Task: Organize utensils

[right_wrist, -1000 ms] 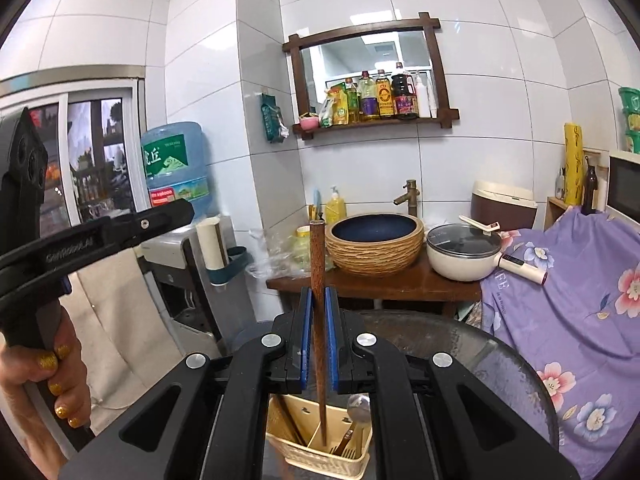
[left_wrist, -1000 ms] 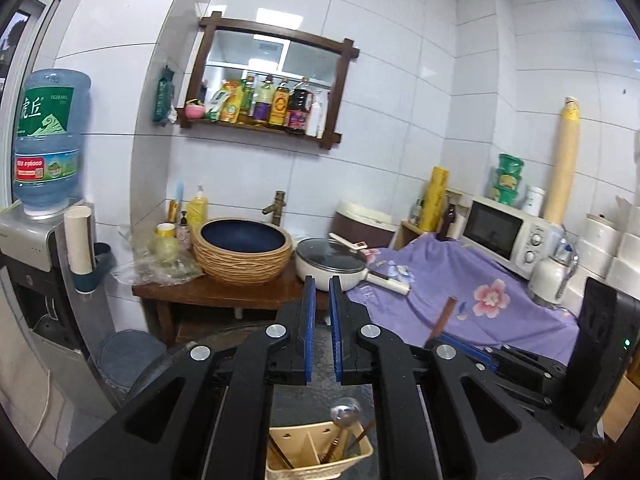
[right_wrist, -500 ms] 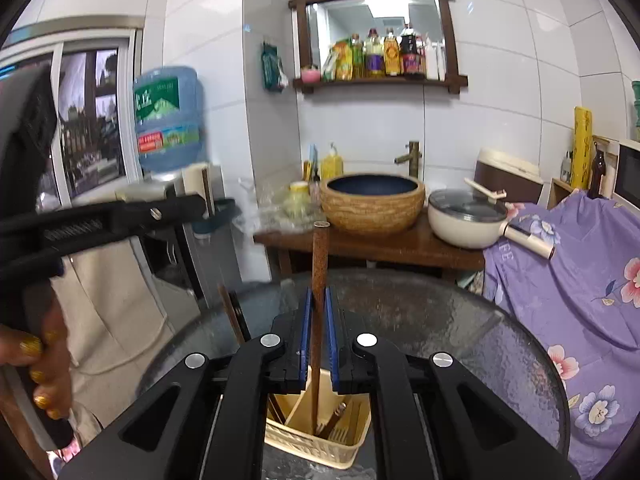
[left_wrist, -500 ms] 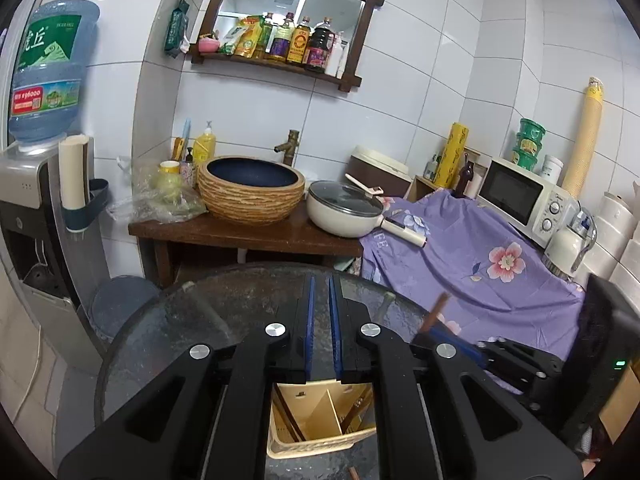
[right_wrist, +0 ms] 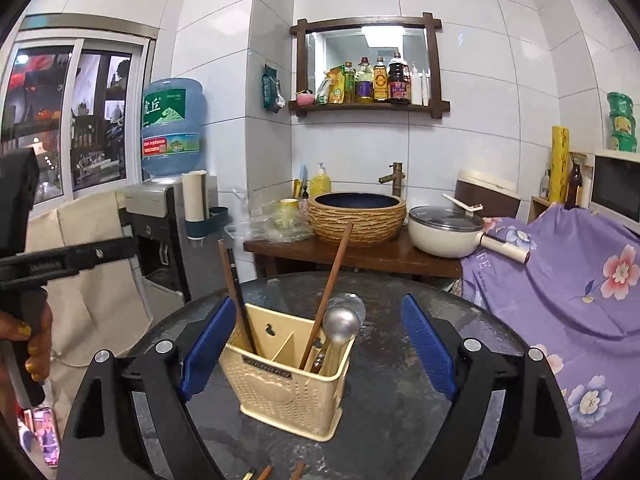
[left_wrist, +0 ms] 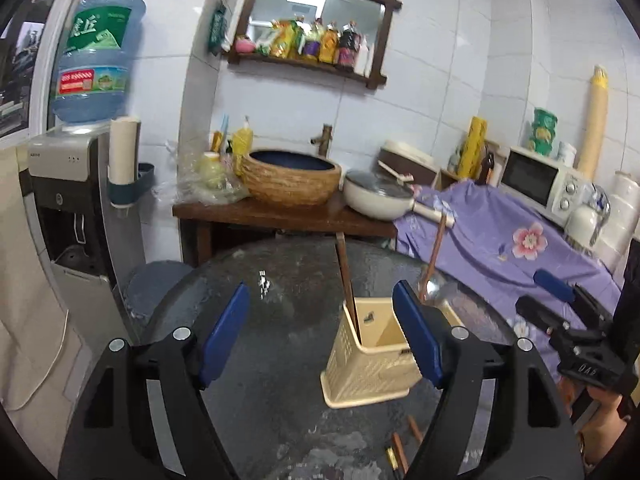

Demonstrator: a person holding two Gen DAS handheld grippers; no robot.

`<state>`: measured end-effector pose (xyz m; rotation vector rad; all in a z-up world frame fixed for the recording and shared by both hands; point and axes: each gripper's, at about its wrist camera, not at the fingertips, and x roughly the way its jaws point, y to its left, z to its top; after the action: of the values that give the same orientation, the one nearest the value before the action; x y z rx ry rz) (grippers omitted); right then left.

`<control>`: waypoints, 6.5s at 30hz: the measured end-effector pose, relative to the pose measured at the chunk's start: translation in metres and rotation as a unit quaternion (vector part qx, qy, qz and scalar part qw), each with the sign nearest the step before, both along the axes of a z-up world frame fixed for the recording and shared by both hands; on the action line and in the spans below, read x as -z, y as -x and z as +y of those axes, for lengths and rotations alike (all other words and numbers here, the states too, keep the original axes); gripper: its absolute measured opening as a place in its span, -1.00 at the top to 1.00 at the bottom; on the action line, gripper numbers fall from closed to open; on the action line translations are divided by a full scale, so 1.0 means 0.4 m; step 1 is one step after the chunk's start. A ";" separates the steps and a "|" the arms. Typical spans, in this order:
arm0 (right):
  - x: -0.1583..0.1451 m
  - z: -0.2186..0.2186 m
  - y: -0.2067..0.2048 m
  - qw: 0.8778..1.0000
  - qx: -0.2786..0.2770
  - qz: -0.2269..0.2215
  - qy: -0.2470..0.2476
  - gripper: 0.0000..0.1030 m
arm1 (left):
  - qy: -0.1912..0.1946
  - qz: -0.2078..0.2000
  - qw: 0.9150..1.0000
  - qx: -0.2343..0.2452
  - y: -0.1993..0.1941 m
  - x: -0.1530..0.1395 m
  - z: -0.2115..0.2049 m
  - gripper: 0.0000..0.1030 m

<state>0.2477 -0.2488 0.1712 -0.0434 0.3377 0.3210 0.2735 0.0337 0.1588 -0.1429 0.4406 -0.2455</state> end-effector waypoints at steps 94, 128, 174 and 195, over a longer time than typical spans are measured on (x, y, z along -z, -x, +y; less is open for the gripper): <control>0.326 -0.227 0.382 0.976 0.082 0.127 -0.157 -0.84 | -0.126 0.237 0.961 -0.058 -0.077 0.557 -0.099 -0.91; 0.330 -0.110 0.299 0.982 0.049 0.167 -0.068 -0.87 | -0.126 0.237 0.961 -0.058 -0.078 0.556 -0.101 -0.91; 0.468 0.088 -0.046 0.936 0.041 0.345 0.050 0.21 | -0.127 0.311 0.941 0.026 -0.203 0.508 -0.309 -0.04; 0.466 0.085 -0.088 0.931 0.047 0.353 0.080 0.82 | -0.167 0.303 0.937 0.053 -0.190 0.509 -0.361 0.18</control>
<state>0.2829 -0.2147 -0.0152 -0.0719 1.0796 0.2025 0.3497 -0.1107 -0.0450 0.1486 1.0992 -0.2266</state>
